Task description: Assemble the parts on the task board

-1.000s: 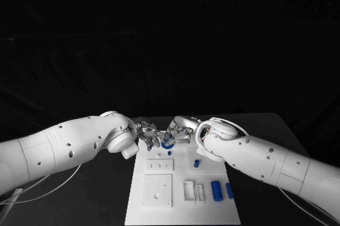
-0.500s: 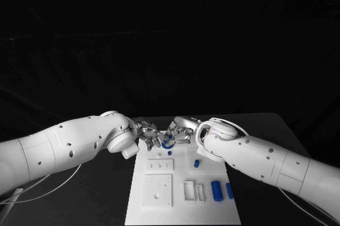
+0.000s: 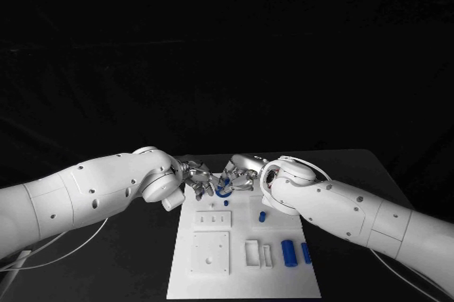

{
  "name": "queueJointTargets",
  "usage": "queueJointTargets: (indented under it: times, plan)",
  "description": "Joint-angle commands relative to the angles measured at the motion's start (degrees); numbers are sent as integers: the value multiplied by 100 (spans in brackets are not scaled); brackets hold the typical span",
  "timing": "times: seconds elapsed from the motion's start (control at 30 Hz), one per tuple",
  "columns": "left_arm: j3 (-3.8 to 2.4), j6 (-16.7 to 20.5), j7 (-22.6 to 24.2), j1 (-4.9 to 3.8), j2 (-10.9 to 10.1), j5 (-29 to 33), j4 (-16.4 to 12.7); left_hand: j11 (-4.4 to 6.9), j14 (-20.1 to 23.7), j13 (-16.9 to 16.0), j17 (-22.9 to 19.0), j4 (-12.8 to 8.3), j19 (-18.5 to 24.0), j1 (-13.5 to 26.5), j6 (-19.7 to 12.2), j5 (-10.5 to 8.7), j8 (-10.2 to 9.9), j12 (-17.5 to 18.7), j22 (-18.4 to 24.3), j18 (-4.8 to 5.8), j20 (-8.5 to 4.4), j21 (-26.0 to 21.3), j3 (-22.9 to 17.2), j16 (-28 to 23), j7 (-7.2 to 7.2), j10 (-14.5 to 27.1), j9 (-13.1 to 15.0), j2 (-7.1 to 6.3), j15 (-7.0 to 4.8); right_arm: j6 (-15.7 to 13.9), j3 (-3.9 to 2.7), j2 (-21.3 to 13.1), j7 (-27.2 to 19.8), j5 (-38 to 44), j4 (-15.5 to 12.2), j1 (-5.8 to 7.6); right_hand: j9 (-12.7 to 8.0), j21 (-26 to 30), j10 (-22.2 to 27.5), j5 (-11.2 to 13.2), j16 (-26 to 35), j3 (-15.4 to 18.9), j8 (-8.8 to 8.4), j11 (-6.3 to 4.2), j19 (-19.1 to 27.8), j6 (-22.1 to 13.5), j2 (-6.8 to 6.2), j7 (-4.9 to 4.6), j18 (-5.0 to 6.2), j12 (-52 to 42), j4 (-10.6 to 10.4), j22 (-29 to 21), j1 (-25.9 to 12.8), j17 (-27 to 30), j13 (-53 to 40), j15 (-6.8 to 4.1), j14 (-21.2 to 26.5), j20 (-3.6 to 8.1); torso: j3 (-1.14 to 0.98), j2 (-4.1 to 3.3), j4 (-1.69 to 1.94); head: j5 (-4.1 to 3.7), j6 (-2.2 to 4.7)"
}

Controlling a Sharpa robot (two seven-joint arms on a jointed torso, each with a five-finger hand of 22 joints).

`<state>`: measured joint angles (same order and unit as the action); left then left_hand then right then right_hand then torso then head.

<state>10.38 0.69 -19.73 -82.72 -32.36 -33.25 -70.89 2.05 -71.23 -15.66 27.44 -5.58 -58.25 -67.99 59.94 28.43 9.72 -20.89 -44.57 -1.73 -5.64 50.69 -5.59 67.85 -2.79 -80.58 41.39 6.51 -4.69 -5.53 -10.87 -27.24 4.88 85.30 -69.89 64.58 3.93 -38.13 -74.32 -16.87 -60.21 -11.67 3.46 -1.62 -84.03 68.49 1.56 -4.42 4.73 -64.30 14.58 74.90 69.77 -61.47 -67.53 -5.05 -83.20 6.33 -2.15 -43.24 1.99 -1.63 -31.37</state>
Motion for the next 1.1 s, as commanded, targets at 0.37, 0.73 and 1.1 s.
queueJointTargets:
  times: [0.37,0.73,1.1]
  plan:
    - [39,54,17,10,29,38,32,71,-99,-75,130,-488,-27,119,463,439,-162,-40,-132,-95,-97,127,-558,140,151,-216,420,-6,-90,-105,-5,-4,-94,-48,10,4,-23,236,170,-202,167,558,9,58,-259,-279,-181,9,16,198,-257,392,-194,120,165,17,26,-25,-1,4,-3,1,-26]
    - [69,117,-39,10,6,-36,26,108,-159,-143,328,-748,-60,385,707,797,-483,-13,-245,-102,-138,181,-766,191,195,-342,926,-49,-127,-387,-5,-108,-189,-161,31,-6,-44,1107,609,-430,611,1391,6,220,-153,-1367,-339,-219,160,637,-469,171,-36,488,606,155,230,-175,-8,8,-2,-15,-38]
    - [121,119,-308,9,-62,-377,13,132,-211,-161,409,-852,-89,429,808,926,-571,2,-288,-106,-157,195,-799,203,208,-413,952,-79,-147,-487,-8,-726,-391,-460,-205,-74,-73,2096,1003,-568,878,1751,-26,285,-151,-2083,-467,-298,232,872,-838,-108,239,841,1303,215,437,-241,-6,8,-4,44,-59]
